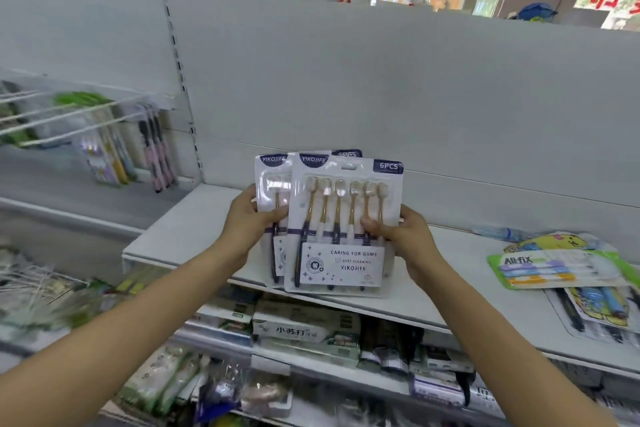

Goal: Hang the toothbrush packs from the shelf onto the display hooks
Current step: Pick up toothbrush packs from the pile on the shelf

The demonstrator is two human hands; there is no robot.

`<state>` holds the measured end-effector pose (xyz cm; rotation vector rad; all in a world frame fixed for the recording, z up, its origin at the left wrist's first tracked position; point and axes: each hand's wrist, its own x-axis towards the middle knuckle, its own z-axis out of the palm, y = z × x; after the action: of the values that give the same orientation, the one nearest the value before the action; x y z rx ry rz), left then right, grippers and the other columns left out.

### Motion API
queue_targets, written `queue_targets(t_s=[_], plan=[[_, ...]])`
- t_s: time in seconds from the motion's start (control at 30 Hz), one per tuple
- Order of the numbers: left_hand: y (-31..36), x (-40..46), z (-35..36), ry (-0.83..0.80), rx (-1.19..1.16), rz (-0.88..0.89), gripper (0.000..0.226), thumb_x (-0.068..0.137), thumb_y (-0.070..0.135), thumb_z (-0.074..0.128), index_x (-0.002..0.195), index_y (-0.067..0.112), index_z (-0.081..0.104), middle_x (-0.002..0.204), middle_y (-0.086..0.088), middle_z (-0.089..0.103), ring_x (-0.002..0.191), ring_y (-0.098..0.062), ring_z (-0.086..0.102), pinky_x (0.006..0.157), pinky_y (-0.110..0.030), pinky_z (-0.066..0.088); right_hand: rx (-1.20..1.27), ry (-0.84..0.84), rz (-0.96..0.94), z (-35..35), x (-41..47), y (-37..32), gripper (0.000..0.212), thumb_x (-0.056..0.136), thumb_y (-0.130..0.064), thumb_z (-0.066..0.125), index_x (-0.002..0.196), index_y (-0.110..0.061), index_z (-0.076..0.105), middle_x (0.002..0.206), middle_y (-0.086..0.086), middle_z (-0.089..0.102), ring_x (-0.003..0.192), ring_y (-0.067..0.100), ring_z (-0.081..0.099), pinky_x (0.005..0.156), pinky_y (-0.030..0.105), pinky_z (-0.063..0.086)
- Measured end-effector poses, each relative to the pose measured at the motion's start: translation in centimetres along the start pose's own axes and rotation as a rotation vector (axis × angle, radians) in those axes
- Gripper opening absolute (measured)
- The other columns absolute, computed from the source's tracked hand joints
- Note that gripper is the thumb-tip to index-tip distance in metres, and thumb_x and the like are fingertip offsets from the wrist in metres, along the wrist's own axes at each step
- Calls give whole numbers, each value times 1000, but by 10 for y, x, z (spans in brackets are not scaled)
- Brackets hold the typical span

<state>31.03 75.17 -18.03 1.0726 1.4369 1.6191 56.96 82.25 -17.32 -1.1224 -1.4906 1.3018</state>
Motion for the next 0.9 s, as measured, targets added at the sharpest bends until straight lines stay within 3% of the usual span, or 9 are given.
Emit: queue_targets(t_s=[0.07,0.27,0.5,0.77,0.9], plan=[[2,-6,-38,41,-20,11,45,81,5,78,121,17,62,109,-2,75,99,-15,72,82,-31,57,22,-64,-45,31,-9,-8,44,74,-16,84,115,-13,68,103,4,77,96,24,74,83,42,59],[13,-32,-159,108,-16,86,31,84,-1,72,107,19,67,106,-2,75,99,-16,72,90,-37,57,45,-174,-150,145,-46,-34,32,82,-3,75,112,-11,67,103,4,77,94,18,74,79,30,59],[42,-50,-312,87,-53,164,34,85,-3,70,108,22,66,103,3,77,100,-13,71,82,-23,56,43,-170,-253,289,-91,-59,23,84,-7,75,106,-11,71,99,3,78,95,20,74,85,36,58],[37,-65,-469,171,-35,134,37,84,-3,70,119,8,63,108,-5,75,100,-18,72,87,-31,58,67,-200,-250,428,-125,-68,19,85,-6,74,104,-12,72,95,1,78,91,16,74,78,27,58],[31,-64,-533,219,-29,135,33,85,-5,68,112,14,65,105,-2,75,97,-16,72,85,-27,58,61,-233,-243,488,-124,-69,22,85,-6,74,106,-9,72,98,4,78,95,21,74,84,36,59]])
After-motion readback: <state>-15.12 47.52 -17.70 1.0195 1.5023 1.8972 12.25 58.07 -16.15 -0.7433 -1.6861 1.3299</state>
